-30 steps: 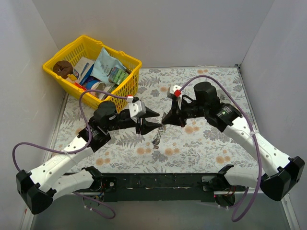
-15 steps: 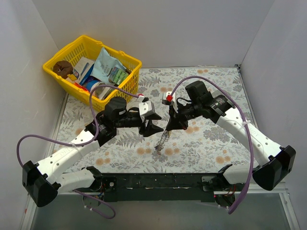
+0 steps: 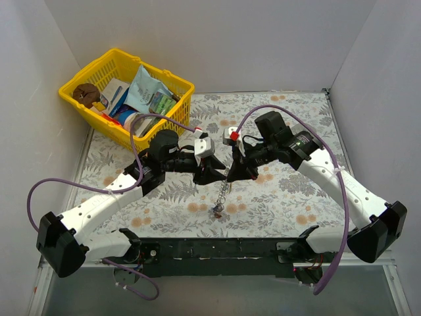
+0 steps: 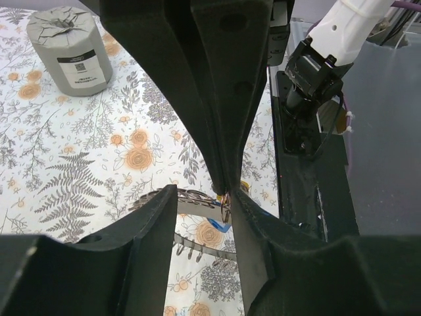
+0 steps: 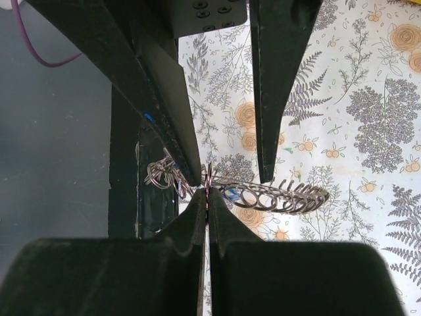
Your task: Put the keys on the keyring
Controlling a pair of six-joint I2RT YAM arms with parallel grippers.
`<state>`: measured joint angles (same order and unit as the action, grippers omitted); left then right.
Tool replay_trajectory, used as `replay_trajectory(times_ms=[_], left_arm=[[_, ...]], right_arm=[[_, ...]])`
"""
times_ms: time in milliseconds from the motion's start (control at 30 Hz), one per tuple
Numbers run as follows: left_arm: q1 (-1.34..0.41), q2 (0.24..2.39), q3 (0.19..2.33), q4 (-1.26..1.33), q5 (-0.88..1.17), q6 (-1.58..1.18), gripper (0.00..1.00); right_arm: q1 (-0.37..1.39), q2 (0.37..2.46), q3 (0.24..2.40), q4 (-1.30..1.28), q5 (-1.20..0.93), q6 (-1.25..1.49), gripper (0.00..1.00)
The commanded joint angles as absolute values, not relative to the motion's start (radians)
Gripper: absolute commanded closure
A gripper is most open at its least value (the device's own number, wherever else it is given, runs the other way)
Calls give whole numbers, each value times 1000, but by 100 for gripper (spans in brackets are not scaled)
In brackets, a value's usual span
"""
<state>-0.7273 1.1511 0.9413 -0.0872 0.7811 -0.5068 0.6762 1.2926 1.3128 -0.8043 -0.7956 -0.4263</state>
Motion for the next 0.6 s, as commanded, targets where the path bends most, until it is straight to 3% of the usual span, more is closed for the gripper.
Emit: replay_trajectory(times_ms=[0, 167, 333, 467, 500, 567], left_arm=[[-723, 1144, 936, -54, 827, -511, 64], [-723, 1150, 927, -51, 836, -514, 79], [-723, 1158, 925, -57, 836, -518, 85], [-723, 1161, 922, -48, 831, -523, 94], [-723, 1160, 919, -43, 828, -529, 100], [-723, 1157, 917, -26, 819, -537, 100]], right_arm=[[673, 1247, 1321, -753, -838, -428, 99], [675, 1236, 1315, -739, -833, -423, 99], [673, 1223, 1304, -719, -818, -414, 99], [672, 1223, 1302, -715, -822, -411, 99], [673, 1224, 1304, -716, -822, -410, 99], [673, 1226, 1301, -712, -824, -403, 99]])
